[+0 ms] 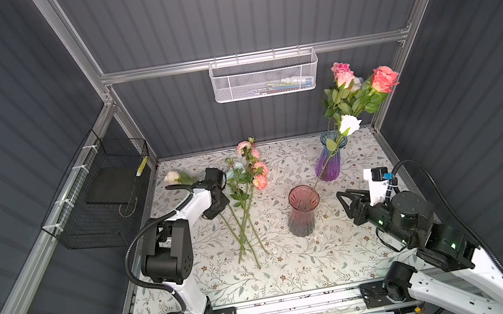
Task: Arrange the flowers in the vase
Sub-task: 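Grasp a cream rose stem in the bunch with the left gripper, then lift the cream rose upright out of the bunch with the left gripper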
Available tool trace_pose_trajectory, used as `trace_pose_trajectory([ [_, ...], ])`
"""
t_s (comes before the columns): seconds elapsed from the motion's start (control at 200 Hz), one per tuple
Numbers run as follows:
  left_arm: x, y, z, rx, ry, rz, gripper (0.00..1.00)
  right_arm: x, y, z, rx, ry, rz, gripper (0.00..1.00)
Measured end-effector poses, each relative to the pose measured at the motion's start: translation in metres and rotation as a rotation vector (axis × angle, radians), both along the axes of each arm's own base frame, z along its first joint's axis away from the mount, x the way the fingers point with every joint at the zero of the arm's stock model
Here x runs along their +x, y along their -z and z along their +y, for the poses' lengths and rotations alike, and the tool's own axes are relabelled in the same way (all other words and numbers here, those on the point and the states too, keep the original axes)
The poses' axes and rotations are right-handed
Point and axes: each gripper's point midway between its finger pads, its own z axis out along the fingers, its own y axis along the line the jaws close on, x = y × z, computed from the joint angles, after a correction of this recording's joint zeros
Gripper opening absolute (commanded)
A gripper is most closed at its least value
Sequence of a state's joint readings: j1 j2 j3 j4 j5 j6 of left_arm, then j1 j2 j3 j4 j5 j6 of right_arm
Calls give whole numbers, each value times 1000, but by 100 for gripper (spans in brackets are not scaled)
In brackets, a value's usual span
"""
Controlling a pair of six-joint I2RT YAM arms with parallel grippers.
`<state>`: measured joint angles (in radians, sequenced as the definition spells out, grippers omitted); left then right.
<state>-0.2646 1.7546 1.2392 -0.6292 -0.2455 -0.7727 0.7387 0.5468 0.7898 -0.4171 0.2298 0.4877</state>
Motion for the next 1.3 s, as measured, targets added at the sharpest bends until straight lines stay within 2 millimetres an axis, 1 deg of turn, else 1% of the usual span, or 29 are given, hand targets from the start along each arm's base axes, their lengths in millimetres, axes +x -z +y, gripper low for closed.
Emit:
trace_pose_trajectory([
  [0.035, 2, -7, 1, 14, 19, -11, 0, 0, -1, 0, 2, 0, 1, 41],
  [0.135, 5, -23, 5, 59, 56, -32, 0, 1, -3, 1, 4, -1, 0, 41],
  [0.325, 2, -49, 9, 200, 125, -48, 0, 2, -1, 3, 4, -5, 5, 41],
  [0.405, 3, -64, 3, 275, 166, -68, 0, 2, 0, 4, 3, -7, 10, 41],
  [0.51, 7, -91, -15, 349, 236, -135, 0, 2, 1, 6, 1, -15, 14, 41],
  [0.58, 4, -110, -26, 368, 277, -201, 0, 2, 0, 6, 2, -17, 14, 41],
  [0.665, -7, -136, -36, 341, 330, -316, 0, 1, -5, 6, 9, -18, 6, 40],
  [0.76, -26, -164, -35, 277, 370, -468, 0, 0, -13, 5, 18, -19, -9, 41],
  [0.87, -46, -196, -42, 165, 427, -668, 0, -1, -20, 5, 26, -24, -24, 42],
  [0.985, -66, -221, -55, 49, 507, -834, 0, -2, -29, 9, 39, -50, -44, 44],
  [1.096, -78, -245, -76, -52, 608, -938, 0, -1, -42, 19, 59, -89, -65, 46],
  [1.146, -82, -252, -87, -91, 652, -965, 0, 0, -50, 25, 69, -111, -72, 48],
  [1.256, -98, -257, -118, -164, 775, -986, 0, 7, -67, 45, 94, -167, -81, 49],
  [1.301, -109, -258, -135, -187, 841, -986, 0, 9, -74, 55, 103, -194, -81, 50],
])
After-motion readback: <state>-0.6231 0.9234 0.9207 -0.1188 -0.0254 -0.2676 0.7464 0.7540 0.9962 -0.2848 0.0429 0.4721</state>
